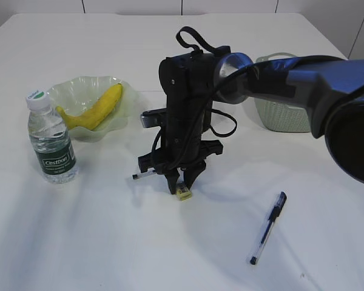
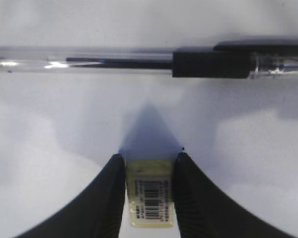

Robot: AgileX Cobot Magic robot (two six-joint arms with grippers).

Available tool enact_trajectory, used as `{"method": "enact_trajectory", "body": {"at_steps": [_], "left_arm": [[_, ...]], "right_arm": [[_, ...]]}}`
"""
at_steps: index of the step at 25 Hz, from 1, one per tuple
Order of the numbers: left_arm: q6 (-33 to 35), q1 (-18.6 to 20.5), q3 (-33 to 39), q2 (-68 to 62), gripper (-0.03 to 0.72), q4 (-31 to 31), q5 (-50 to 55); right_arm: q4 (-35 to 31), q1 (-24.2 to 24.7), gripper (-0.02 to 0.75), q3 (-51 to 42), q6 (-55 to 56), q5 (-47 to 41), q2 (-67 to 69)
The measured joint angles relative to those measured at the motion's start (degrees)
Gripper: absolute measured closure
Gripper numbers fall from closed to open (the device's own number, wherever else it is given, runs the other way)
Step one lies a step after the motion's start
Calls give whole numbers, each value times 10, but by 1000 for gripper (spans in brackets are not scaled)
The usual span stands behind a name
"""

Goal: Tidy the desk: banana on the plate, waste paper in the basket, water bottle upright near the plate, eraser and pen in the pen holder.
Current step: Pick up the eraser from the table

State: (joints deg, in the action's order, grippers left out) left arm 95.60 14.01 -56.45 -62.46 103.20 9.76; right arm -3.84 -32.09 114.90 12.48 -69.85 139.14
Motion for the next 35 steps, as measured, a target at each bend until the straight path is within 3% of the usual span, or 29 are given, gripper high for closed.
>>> {"method": "enact_trajectory", "body": {"at_steps": [35], "left_arm": [[0,0,0,0,449,0,0]], "right_arm": [[16,0,504,21,0,0,0]]}}
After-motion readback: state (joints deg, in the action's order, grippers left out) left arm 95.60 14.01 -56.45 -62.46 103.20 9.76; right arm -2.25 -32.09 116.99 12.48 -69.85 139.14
